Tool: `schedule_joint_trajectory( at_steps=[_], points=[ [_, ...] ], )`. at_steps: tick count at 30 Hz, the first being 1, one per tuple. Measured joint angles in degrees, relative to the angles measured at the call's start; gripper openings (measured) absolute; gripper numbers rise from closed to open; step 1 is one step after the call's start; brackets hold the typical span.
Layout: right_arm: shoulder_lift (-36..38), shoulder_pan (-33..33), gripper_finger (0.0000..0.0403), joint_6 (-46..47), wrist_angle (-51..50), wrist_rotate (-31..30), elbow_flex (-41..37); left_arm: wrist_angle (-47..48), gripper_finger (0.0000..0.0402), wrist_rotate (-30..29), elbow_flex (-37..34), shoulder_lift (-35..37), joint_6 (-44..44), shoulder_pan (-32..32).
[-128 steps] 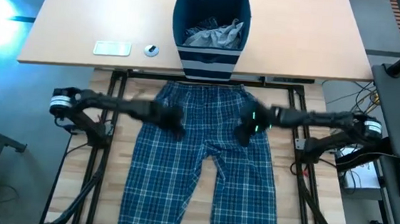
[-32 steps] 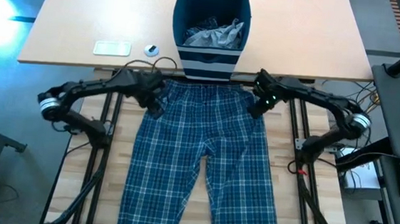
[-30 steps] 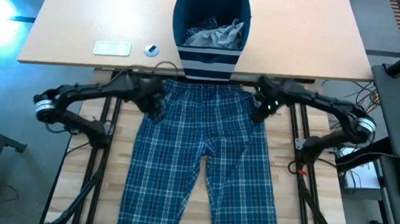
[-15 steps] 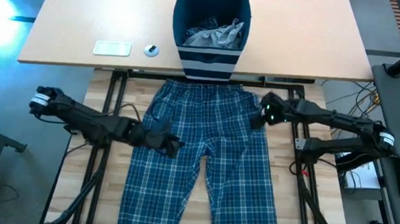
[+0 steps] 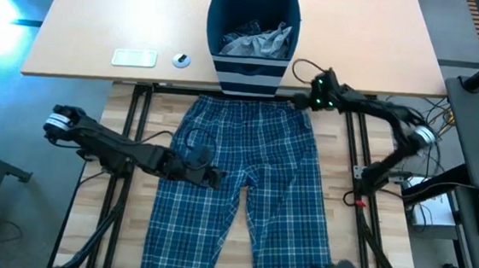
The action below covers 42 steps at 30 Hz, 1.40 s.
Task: Fold Laundry from Bin
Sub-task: Fold the blue patterned pants
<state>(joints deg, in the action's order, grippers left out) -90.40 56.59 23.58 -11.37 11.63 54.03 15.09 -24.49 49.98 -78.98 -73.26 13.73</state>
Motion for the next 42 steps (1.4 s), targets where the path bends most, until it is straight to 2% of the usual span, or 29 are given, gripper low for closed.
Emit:
schedule_joint_trajectory(
  at_steps=[6,13,16,19,22,23,26,31,33,37,42],
  points=[
    [-12.90,0.56,0.0232,-8.38,0.17,5.74,7.71,6.69,0.0190,-0.06,0.00,1.07,-5.43,-2.58],
    [-17.18,0.43,0.0206,-8.22,-0.59,6.22,11.09,8.48,0.0190,-0.02,0.00,1.07,-5.99,-7.91],
    [-16.91,0.26,0.0164,-8.04,0.44,5.32,10.64,8.36,0.0190,-0.02,0.00,1.12,-5.50,-10.82],
    [-16.65,-0.48,0.0097,-8.01,2.19,4.81,9.66,7.75,0.0190,0.59,0.00,1.23,-2.28,-14.13],
    [-16.34,-2.30,0.0027,-8.27,4.39,5.78,8.18,6.44,0.0190,4.05,0.00,1.27,2.26,-17.82],
    [-16.32,-3.15,0.0020,-8.23,4.71,6.57,7.88,5.75,0.0190,5.61,0.00,1.27,3.61,-19.01],
    [-14.88,-5.25,0.0014,-9.27,3.41,5.75,7.79,2.72,0.0190,10.86,0.00,1.27,7.09,-22.43],
    [-6.99,-8.43,0.0011,-14.79,-1.46,-6.67,7.97,0.66,0.0190,16.66,-0.03,1.27,10.11,-27.38],
    [-3.53,-9.48,0.0011,-17.11,-1.66,-9.45,7.50,-1.18,0.0190,19.22,-0.20,1.27,12.43,-28.98],
    [0.88,-10.93,0.0011,-20.01,-2.17,-11.49,7.00,-6.25,0.0190,25.44,-0.23,1.27,18.57,-33.12],
    [5.42,-14.29,0.0010,-25.29,-1.55,-11.87,5.36,-16.92,0.0190,34.06,-0.26,0.78,26.87,-41.39]
  ],
)
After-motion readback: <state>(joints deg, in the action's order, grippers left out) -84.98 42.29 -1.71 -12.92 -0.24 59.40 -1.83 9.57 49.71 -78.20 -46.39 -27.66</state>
